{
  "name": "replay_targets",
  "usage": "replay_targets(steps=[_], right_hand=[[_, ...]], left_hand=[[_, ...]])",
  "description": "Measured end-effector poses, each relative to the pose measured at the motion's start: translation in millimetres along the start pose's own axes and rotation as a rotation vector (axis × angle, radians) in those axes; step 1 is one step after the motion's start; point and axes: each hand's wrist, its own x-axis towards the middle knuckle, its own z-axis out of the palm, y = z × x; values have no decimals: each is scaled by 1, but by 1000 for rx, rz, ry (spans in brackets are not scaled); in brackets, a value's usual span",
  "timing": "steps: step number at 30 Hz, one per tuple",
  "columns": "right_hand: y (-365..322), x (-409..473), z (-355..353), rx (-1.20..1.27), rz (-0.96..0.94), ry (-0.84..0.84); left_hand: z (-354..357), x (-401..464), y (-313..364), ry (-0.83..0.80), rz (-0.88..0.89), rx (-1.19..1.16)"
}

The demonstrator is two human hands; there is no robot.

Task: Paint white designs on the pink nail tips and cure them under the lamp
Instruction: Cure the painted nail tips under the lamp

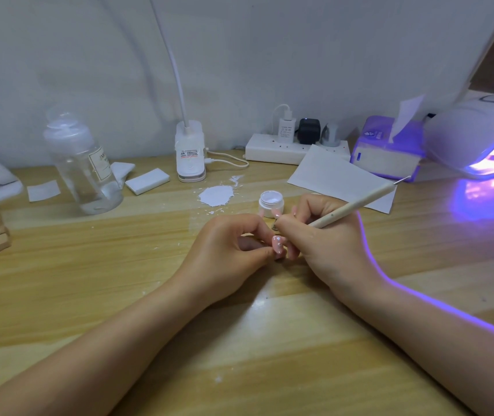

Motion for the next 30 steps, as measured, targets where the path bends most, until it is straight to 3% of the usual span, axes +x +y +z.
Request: replay_targets(steps=[12, 30], right_hand=[[0, 0, -1, 5, 1, -5], [1, 5, -2, 185, 44, 137]], left_hand=[[0, 0, 0, 3, -9, 6], [0, 0, -1, 17, -39, -16]])
